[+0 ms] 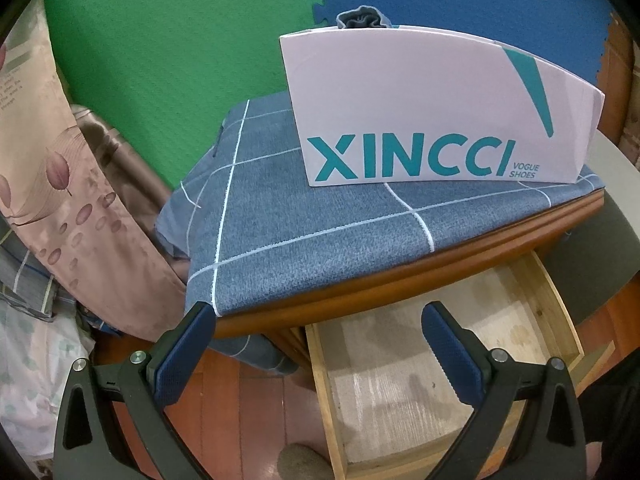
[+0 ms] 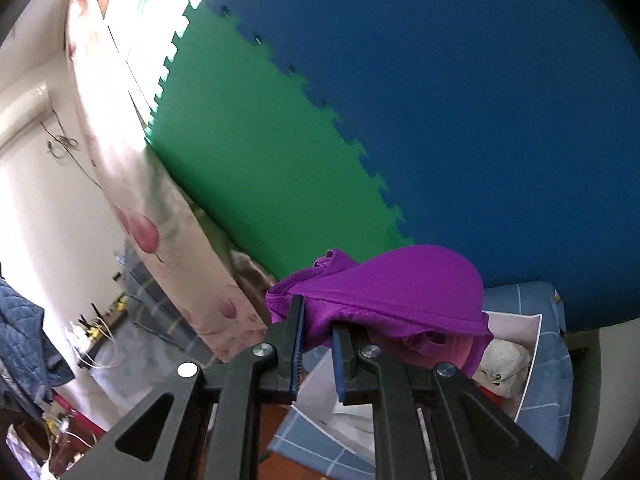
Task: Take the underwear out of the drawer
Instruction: 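Lift the purple bra out of the drawer up over the shoe box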
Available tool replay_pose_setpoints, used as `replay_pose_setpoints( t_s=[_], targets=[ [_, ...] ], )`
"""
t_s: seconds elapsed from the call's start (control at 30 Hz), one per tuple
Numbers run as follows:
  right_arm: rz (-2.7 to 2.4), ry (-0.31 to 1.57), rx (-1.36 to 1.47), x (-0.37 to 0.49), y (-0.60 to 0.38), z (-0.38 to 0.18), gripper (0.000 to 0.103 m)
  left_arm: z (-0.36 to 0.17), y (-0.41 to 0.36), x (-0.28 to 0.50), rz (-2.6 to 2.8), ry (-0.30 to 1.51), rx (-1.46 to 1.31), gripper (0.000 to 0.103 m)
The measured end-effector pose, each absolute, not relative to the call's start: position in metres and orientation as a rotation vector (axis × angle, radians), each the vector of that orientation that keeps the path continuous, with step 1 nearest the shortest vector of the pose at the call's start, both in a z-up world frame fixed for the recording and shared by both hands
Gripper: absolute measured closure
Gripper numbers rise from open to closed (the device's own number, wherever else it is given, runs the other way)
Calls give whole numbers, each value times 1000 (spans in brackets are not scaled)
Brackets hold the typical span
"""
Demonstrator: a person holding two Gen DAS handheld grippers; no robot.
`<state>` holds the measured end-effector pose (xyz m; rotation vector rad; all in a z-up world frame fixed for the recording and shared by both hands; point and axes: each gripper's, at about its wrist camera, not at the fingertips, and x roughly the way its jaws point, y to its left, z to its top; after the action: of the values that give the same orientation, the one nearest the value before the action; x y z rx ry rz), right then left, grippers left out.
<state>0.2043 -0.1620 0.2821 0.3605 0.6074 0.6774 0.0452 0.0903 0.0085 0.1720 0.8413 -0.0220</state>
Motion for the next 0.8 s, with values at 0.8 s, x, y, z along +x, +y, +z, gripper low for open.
replay_pose_setpoints(
  t_s=[0.8],
  targets=[
    [698,873,182,216,-81,149,91,9,90,43,-36,839,167,1]
  ],
)
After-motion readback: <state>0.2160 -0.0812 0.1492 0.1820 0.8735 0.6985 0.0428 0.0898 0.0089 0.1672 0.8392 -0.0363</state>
